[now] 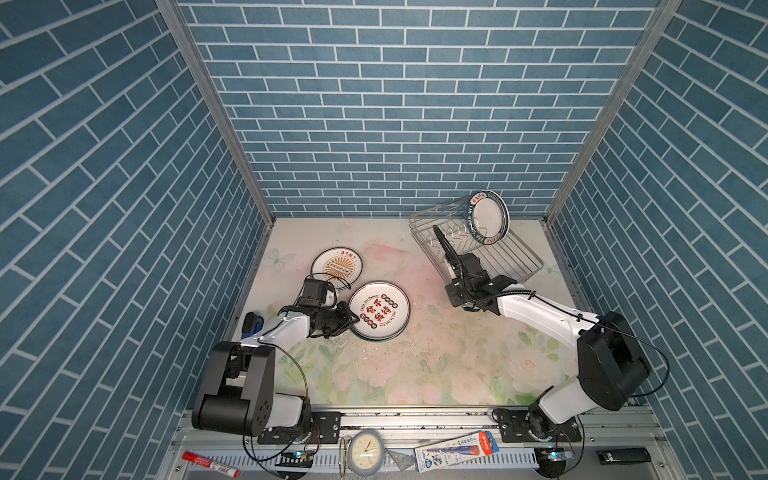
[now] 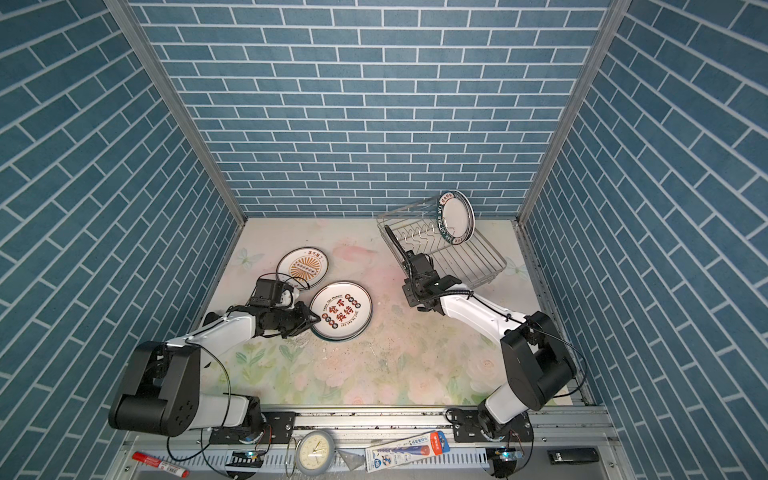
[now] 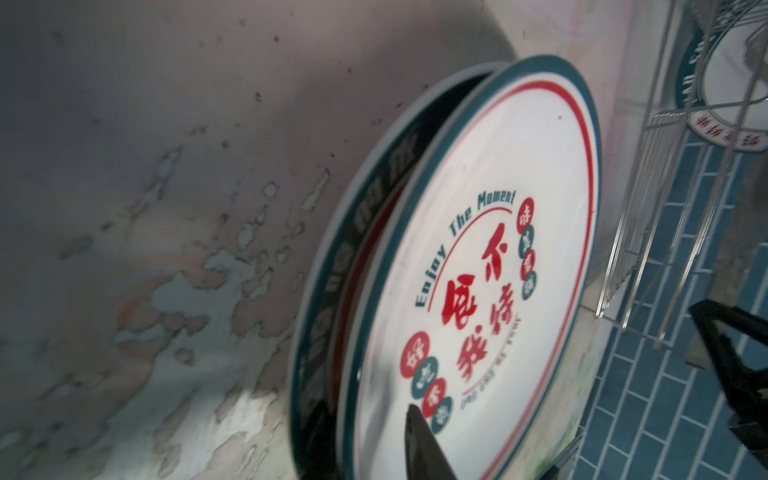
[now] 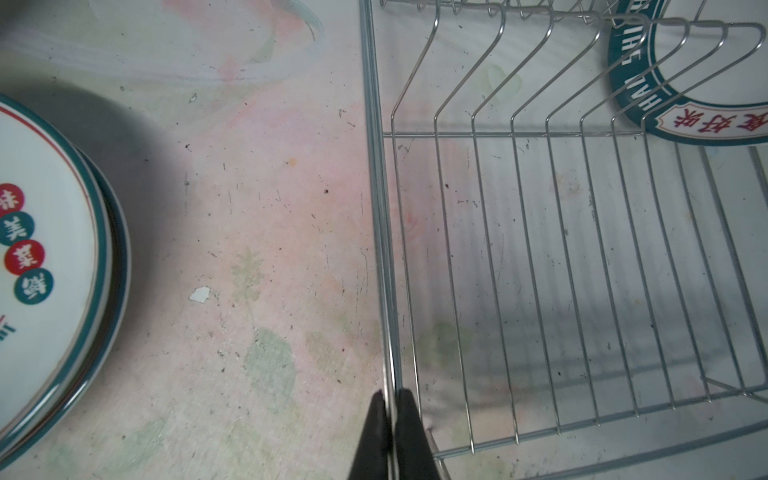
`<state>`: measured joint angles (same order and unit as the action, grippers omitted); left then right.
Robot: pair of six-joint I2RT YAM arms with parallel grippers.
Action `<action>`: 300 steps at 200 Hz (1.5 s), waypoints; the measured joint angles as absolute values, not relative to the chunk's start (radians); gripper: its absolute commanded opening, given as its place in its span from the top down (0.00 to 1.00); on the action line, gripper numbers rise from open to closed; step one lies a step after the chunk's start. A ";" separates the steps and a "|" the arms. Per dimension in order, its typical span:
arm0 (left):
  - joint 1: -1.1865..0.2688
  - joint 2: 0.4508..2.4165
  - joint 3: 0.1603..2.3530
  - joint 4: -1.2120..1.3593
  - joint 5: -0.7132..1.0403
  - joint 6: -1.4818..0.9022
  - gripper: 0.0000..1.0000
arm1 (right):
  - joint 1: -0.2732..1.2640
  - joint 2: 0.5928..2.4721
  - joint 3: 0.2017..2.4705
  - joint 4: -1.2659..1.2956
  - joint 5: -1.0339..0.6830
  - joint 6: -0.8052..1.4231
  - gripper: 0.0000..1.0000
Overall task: Unload the plates from the dish rack
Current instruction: 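Lower the red-lettered plate flat onto the plate stack with the left gripper, then open the left gripper and draw it back while the right moves to the rack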
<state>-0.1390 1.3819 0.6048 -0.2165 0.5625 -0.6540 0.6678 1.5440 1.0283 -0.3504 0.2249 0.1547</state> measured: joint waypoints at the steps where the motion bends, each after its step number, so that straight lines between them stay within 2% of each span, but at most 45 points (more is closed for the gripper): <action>1: -0.140 1.382 0.606 -0.218 0.562 -0.650 0.62 | 0.668 1.544 1.028 -0.350 0.225 0.155 1.00; 40: -0.141 1.365 0.615 -0.240 0.537 -0.646 0.58 | 0.669 1.544 1.028 -0.349 0.224 0.159 1.00; 64: -0.141 1.335 0.616 -0.270 0.514 -0.641 0.50 | 0.669 1.544 1.028 -0.348 0.224 0.160 1.00; 68: -0.141 1.331 0.617 -0.275 0.512 -0.641 0.46 | 0.669 1.544 1.028 -0.348 0.224 0.160 1.00; 73: -0.141 1.324 0.617 -0.282 0.509 -0.641 0.23 | 0.669 1.544 1.028 -0.348 0.224 0.160 1.00; 76: -0.141 1.319 0.617 -0.286 0.505 -0.634 0.14 | 0.669 1.544 1.028 -0.348 0.224 0.160 1.00; 80: -0.141 1.315 0.617 -0.287 0.509 -0.638 0.10 | 0.669 1.544 1.028 -0.347 0.224 0.160 1.00; 166: -0.141 1.234 0.638 -0.381 0.463 -0.628 0.07 | 0.669 1.545 1.028 -0.345 0.223 0.160 1.00; 173: -0.141 1.231 0.641 -0.390 0.462 -0.628 0.01 | 0.669 1.545 1.028 -0.345 0.223 0.160 1.00; 300: -0.155 1.128 0.753 -0.566 0.341 -0.615 0.01 | 0.676 1.548 1.027 -0.336 0.224 0.177 1.00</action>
